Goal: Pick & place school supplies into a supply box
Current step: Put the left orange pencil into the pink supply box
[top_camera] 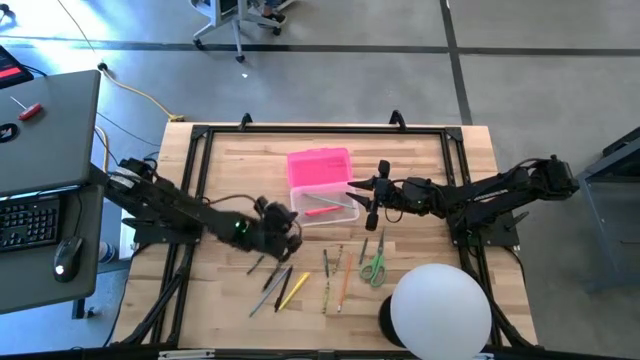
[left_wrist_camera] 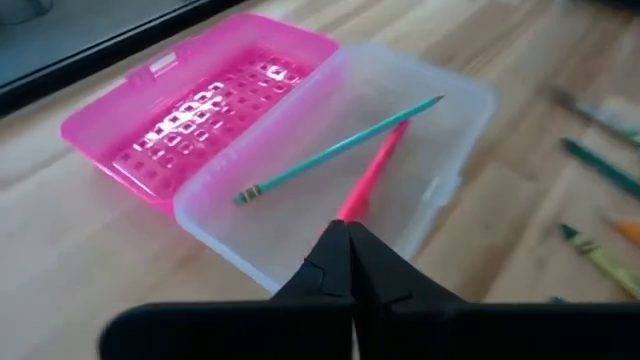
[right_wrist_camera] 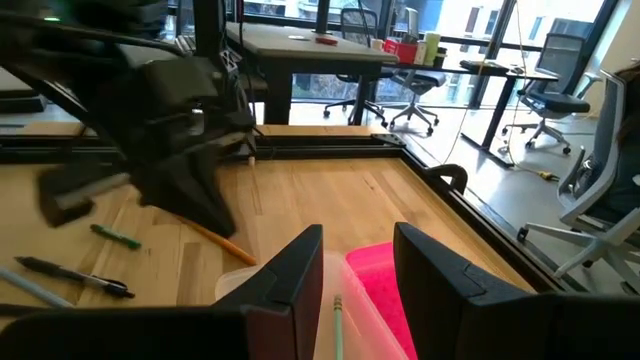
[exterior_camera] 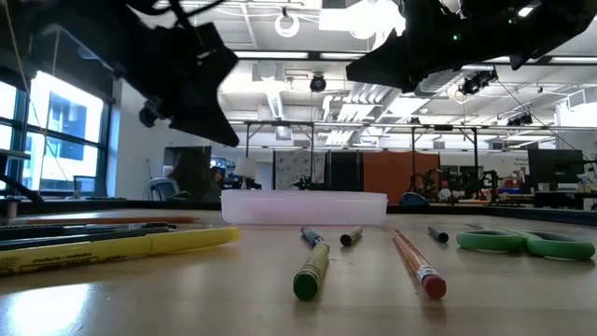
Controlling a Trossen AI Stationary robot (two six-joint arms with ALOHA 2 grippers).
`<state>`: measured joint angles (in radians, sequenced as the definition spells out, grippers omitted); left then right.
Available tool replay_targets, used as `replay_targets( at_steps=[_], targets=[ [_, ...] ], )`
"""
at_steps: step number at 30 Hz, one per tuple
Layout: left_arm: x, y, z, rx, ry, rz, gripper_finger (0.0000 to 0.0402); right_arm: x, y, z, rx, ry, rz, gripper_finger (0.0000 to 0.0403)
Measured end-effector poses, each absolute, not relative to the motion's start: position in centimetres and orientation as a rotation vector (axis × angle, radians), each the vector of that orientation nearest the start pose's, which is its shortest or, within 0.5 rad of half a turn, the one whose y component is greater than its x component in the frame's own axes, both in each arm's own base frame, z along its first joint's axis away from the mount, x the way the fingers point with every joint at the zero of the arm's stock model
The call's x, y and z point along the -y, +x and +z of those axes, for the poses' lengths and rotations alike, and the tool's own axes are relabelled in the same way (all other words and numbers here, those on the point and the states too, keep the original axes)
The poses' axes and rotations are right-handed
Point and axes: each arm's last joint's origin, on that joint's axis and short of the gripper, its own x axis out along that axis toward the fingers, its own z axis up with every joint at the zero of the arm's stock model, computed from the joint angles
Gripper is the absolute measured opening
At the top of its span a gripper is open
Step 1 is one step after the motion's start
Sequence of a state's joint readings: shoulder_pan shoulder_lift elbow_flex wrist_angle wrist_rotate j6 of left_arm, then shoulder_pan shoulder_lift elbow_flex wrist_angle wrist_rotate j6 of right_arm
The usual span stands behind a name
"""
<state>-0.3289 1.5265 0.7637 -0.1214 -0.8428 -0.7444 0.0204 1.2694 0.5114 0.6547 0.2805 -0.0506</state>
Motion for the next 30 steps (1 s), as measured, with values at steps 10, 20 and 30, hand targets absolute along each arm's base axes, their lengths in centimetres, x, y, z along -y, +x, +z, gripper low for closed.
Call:
replay_targets(
  at_steps=[10, 20, 30],
  targets=[
    [3.8, 24.9, 15.9, -0.861, -0.133, 0.853, 0.0152, 0.3, 25.6, 21.8, -0.140, -0.047, -0.251, 0.0103],
    [6.2, 22.5, 14.1, -0.952, -0.154, 0.757, 0.0172, 0.3, 25.6, 21.7, -0.144, -0.053, -0.251, 0.0103],
    [8.1, 17.5, 17.1, -0.730, -0.131, 0.684, 0.0172, 0.3, 25.5, 21.7, -0.144, -0.055, -0.257, 0.0103]
  ],
)
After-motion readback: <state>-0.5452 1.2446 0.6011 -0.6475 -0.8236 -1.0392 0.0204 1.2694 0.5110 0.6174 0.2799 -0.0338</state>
